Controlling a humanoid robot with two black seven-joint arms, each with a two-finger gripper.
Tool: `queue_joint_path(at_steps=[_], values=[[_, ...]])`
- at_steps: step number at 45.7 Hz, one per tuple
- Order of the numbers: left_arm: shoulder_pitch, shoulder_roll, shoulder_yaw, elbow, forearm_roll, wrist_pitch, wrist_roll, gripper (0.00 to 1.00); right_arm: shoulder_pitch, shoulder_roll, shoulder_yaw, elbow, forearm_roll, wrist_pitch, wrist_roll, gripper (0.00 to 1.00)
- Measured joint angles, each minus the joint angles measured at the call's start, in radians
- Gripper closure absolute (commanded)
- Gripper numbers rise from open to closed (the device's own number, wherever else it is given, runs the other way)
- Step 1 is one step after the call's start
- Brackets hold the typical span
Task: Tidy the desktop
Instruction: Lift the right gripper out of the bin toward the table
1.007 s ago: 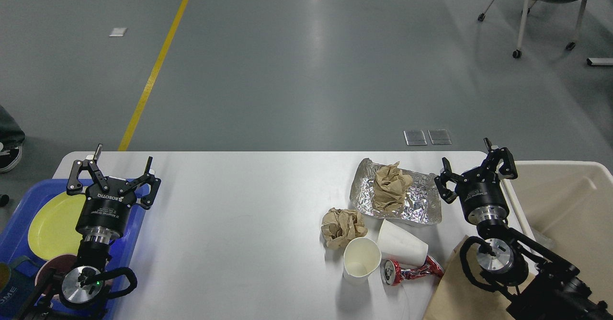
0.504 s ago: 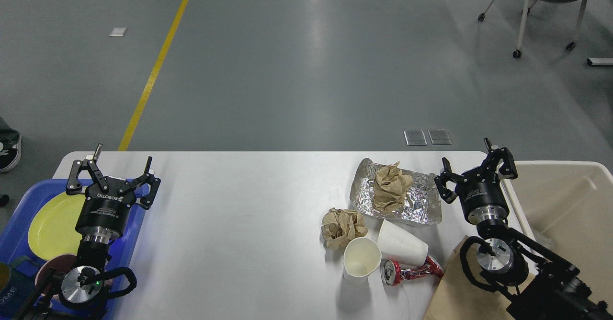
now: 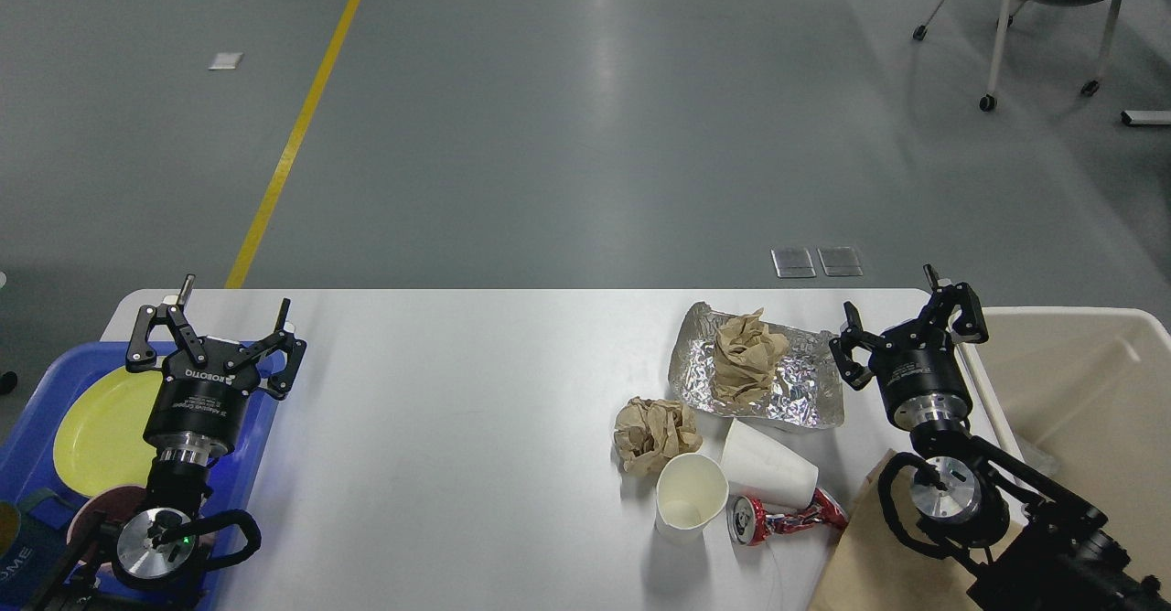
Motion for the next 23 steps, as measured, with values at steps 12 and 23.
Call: queue_joint_path(at_steps=[12, 23], values=[[0.0, 0.0, 0.0, 0.0, 0.0, 0.0, 0.001, 0.04, 0.008, -0.006, 0.105, 0.001, 0.0, 0.0, 0.0, 0.0], [0.0, 0.0, 0.0, 0.0, 0.0, 0.0, 0.002, 0.04, -0.005, -0.059, 0.156, 0.001, 0.0, 0.001, -0.003, 0.0]])
